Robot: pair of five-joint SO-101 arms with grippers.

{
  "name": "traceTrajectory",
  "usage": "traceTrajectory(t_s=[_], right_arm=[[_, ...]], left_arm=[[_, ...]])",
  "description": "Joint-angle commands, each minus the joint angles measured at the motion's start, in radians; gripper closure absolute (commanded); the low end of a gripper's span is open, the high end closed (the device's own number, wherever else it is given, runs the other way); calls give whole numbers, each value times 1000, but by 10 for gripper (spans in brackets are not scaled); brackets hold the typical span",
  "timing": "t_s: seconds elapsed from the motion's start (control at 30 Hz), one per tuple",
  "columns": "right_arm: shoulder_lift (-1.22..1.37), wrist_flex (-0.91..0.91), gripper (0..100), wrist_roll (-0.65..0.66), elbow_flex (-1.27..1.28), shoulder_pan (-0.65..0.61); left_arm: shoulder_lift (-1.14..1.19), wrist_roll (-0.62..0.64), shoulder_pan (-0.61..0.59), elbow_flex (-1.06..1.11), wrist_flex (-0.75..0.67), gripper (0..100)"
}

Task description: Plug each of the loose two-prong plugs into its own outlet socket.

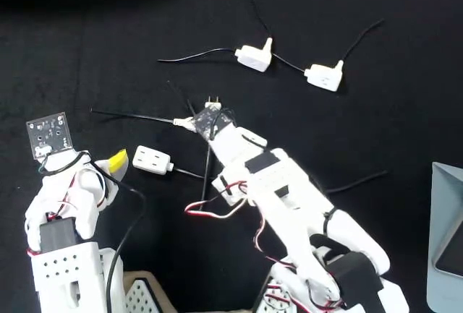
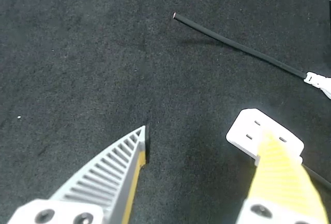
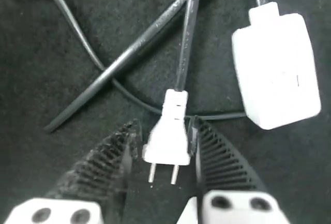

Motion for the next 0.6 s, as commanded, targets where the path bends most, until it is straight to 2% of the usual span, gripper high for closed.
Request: traceTrajectory(t_s=[0.0, 0.27, 0.57], right_arm=[[-33, 8, 849, -8, -48, 34], [-153, 97, 849, -9, -24, -46], [13, 21, 849, -9, -19, -5]], left_arm=[[-8, 3, -12, -4, -20, 668], [-8, 3, -12, -4, -20, 668], [-8, 3, -12, -4, -20, 668]])
